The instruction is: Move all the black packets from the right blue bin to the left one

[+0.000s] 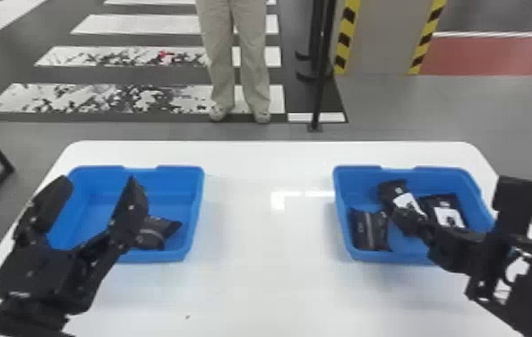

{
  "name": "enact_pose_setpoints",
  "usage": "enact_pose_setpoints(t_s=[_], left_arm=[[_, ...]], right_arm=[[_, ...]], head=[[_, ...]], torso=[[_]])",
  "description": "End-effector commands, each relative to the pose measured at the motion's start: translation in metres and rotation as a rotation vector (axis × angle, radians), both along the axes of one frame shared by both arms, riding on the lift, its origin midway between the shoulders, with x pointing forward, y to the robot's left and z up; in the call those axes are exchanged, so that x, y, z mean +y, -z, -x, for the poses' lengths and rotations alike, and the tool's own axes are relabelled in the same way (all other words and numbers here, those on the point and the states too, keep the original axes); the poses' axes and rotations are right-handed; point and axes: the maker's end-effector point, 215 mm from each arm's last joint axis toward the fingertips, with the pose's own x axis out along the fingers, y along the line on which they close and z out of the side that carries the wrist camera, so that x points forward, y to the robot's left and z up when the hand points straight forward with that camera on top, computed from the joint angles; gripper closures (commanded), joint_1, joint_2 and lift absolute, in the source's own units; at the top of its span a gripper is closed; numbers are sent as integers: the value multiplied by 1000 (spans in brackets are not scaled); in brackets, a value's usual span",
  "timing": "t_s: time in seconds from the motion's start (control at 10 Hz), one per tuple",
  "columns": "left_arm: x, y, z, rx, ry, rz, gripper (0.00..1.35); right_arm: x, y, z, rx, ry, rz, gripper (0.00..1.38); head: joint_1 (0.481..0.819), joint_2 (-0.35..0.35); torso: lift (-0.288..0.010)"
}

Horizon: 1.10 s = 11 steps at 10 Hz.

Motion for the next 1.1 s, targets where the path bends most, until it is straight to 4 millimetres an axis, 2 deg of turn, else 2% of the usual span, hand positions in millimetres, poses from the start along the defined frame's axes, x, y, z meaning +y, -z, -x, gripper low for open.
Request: enact_pose_setpoints(t_s=[0.0, 0.1, 0.2, 0.3, 0.4, 0.8, 1.0], left_arm=[[-1, 1, 0, 2, 2, 1, 196], [-1, 2, 0, 4, 2, 1, 196], [-1, 2, 0, 4, 3, 1, 196], [-1, 2, 0, 4, 2, -1, 196], [0, 3, 0, 4, 0, 0, 196], [0, 4, 0, 4, -1, 2, 196], [1, 4, 0, 1, -4, 5, 196]], right_arm=[[-8, 8, 4, 44, -3, 59, 766], [-10, 6, 2, 53, -5, 81, 226], [-5, 3, 2, 60, -18, 94, 2], [-3, 5, 4, 80, -20, 102, 87], [-2, 11, 5, 110, -14, 113, 93], [18, 40, -22, 195, -65, 122, 93], [17, 40, -16, 230, -62, 149, 102]], head=[[695, 1], [695, -7], [695, -10], [695, -12], [695, -10], [695, 9], [695, 20]], torso=[[-140], [-140], [-140], [-140], [-140], [-140], [-140]])
